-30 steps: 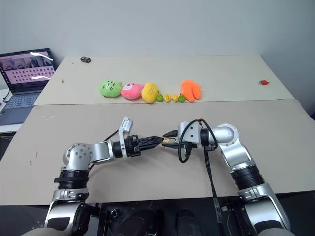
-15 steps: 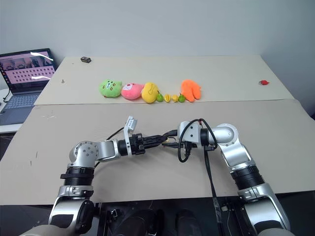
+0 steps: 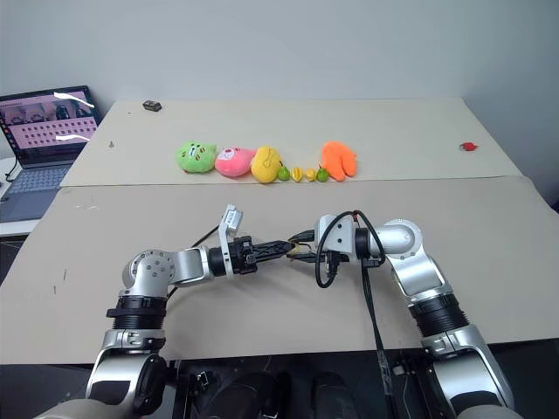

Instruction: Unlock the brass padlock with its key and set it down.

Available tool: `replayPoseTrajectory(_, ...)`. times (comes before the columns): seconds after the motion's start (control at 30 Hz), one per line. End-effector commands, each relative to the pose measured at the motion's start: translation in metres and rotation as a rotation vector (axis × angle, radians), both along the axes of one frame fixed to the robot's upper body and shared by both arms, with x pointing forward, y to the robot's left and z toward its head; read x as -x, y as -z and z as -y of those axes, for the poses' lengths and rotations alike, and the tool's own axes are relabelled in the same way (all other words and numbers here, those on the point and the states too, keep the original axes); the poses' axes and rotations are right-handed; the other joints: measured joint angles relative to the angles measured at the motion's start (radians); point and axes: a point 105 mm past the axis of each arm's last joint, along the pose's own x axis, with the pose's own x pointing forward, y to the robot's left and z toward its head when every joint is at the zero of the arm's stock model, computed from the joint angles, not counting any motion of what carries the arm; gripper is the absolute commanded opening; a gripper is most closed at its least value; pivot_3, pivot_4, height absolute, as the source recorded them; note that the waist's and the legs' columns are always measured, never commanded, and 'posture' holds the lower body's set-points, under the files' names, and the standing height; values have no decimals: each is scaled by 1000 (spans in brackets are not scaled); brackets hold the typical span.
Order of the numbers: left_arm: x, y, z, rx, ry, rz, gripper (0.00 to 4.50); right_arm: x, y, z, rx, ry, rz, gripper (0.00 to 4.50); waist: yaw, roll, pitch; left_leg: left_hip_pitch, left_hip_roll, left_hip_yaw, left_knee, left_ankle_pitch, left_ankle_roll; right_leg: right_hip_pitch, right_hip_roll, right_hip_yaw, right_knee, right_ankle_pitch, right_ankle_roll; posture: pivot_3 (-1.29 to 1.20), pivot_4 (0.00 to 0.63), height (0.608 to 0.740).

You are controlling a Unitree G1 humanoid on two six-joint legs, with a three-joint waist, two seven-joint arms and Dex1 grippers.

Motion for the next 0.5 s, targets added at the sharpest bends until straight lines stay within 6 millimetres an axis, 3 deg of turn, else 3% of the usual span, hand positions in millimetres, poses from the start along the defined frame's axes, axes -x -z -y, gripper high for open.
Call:
replayPoseTrajectory(0.03,5,-6,4,-4,34,29,17,0,-19,-6,-30,-30,76,932,0,0,0,0,0,0,0,0,0,0,0,0,0,0,0,0,150,740)
replayPoseTrajectory(0.2,5,-4,3,-12,31,29,17,4,-22,-5,-52,-58,60,932,0,0,0,0,0,0,0,0,0,0,0,0,0,0,0,0,150,740)
replayPoseTrajectory(0.27,5,-4,3,-12,30,29,17,3,-22,-4,-52,-51,55,1940,0,0,0,0,0,0,0,0,0,0,0,0,0,0,0,0,150,740)
replayPoseTrajectory(0.5,6,-4,3,-6,29,27,17,-6,-17,0,-8,-3,67,4165,-2,0,0,0,0,0,0,0,0,0,0,0,0,0,0,0,150,740)
